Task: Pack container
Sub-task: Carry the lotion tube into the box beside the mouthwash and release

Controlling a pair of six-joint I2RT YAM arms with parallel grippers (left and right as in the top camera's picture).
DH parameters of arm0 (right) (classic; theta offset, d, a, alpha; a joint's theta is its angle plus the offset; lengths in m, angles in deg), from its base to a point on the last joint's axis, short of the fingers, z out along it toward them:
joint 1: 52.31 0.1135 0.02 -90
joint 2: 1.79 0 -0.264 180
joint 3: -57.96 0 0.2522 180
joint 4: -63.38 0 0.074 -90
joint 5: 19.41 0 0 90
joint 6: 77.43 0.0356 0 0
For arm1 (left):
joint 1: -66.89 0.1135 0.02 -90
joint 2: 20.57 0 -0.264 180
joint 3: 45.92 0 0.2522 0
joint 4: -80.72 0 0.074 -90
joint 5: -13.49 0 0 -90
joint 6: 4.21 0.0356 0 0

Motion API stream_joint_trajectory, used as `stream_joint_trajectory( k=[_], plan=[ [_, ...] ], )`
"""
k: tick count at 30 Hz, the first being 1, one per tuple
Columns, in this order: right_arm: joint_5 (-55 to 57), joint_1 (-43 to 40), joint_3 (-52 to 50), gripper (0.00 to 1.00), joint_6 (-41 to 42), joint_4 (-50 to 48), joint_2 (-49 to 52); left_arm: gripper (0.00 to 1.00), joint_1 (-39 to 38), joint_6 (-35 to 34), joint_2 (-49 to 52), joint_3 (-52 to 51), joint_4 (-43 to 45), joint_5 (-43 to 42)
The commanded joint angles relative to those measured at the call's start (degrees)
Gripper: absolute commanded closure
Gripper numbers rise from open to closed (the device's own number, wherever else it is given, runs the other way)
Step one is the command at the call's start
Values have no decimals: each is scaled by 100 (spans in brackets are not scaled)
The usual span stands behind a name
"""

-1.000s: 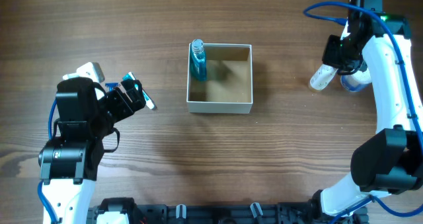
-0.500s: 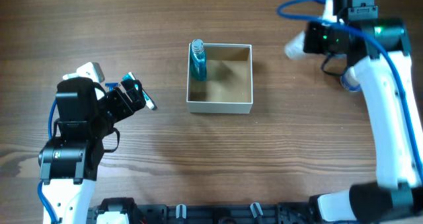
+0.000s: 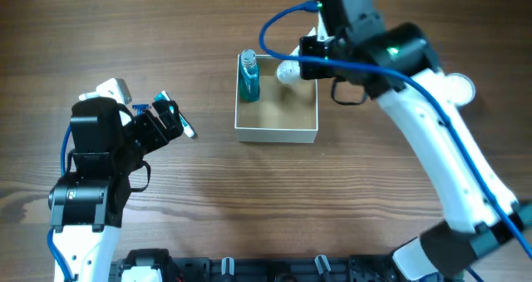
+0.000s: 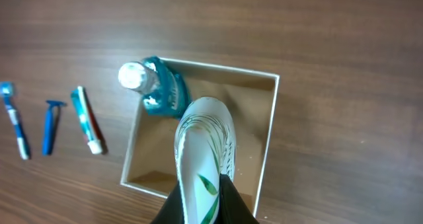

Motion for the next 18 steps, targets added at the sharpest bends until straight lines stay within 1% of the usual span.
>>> stream_joint_trajectory(
  k=[1,4,12,18],
  plan=[
    [140,2,133,96,199,-81,382,0,-28,-50,13,114,2,-66],
    [144,7,133,96,297,-293,846,0,-28,-50,11,114,0,-66],
    [142,7,133,96,293,-601,1519,0,-28,-50,13,114,0,-66],
    [144,7,133,96,295,-940,1663,0,-28,-50,13,114,-2,-66]
  ],
)
